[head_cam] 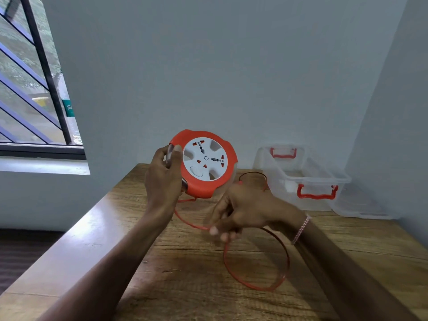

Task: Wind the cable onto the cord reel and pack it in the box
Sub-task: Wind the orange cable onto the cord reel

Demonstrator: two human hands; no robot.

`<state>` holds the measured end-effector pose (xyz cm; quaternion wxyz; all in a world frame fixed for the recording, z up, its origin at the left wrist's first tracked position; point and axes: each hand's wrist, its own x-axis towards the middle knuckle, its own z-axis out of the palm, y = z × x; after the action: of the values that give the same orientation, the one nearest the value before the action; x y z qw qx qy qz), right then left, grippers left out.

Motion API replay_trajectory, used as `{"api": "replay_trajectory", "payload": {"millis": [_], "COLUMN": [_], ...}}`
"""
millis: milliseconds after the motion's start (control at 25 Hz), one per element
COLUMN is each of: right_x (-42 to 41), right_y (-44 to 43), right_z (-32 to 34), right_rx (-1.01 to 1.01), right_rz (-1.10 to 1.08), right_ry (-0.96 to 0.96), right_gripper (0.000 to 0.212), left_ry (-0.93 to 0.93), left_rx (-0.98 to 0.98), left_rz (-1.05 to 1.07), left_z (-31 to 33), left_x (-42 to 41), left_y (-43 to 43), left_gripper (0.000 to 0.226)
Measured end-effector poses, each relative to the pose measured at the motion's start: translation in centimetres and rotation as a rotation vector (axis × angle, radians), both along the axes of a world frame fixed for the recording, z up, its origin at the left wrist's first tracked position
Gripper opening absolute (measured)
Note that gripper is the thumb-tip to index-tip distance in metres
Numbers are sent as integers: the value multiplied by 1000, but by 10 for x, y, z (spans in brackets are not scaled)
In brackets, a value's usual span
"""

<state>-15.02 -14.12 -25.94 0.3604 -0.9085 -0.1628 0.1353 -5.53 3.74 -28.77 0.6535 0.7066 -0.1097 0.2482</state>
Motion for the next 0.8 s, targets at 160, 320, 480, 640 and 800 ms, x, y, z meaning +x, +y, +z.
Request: {"api": "replay_trajectory", "payload": {"millis": [160, 320, 480, 640, 800], "right_x": [13, 21, 24, 24, 18], "right_y": [17, 2, -30, -56, -68], "right_z": [-28, -33, -24, -21, -13], "right_rx": [45, 276, 435, 642, 499], "right_rz": [-269, -533, -723, -727, -494], "right_ry": [141, 170, -14, -198, -301], "right_gripper": [17, 18, 15, 33, 26], "left_ry": [2, 38, 47, 80, 98], "left_rx": [-72, -175, -221, -248, -280], "left_rz": [-38, -52, -40, -7, 16], "left_z": [2, 7, 9, 8, 9], "left_x": [-1, 1, 4, 7, 11], "left_y": [2, 7, 13, 14, 21], "left_gripper": [29, 24, 25, 27, 25]}}
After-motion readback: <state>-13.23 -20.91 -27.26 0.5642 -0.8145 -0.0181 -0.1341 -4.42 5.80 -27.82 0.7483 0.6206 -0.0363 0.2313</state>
